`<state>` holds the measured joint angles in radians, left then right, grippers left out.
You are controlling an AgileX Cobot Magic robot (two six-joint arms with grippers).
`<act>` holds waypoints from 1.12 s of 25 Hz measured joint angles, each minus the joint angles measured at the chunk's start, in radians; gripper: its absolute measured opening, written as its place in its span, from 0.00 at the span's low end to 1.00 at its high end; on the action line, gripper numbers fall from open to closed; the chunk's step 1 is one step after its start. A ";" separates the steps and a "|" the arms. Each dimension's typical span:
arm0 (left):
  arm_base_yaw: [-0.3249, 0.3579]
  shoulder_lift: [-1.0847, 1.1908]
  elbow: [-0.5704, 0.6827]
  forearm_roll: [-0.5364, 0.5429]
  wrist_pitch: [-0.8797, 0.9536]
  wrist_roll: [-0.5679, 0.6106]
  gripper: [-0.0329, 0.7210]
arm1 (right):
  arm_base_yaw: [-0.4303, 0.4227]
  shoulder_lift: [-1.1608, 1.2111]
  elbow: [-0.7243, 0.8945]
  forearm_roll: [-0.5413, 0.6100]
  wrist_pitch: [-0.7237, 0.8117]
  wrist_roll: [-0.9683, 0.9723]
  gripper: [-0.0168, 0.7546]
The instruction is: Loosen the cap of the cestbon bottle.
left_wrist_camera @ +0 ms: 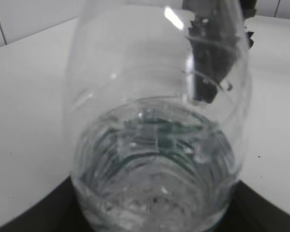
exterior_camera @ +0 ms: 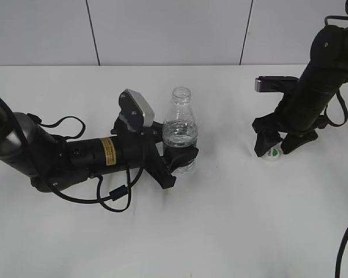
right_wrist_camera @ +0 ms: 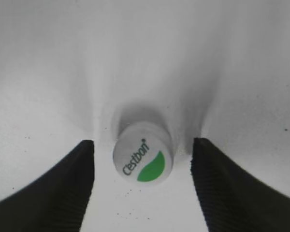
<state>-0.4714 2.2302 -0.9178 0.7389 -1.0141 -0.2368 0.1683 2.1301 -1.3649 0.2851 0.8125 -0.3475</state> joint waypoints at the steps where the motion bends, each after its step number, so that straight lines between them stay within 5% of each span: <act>1: 0.000 0.000 0.000 0.000 0.000 0.000 0.59 | 0.000 0.000 0.000 0.000 0.001 0.000 0.72; 11: 0.002 0.000 0.000 0.025 0.000 0.006 0.59 | 0.000 -0.021 0.000 0.001 0.027 0.000 0.77; 18: 0.002 0.005 0.002 0.044 0.057 0.008 0.87 | 0.000 -0.083 0.000 0.001 0.043 0.000 0.77; 28: 0.079 -0.005 0.068 0.074 0.041 0.007 0.85 | 0.000 -0.160 0.000 0.001 0.094 0.000 0.77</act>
<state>-0.3920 2.2249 -0.8498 0.8133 -0.9736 -0.2299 0.1683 1.9699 -1.3649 0.2863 0.9061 -0.3475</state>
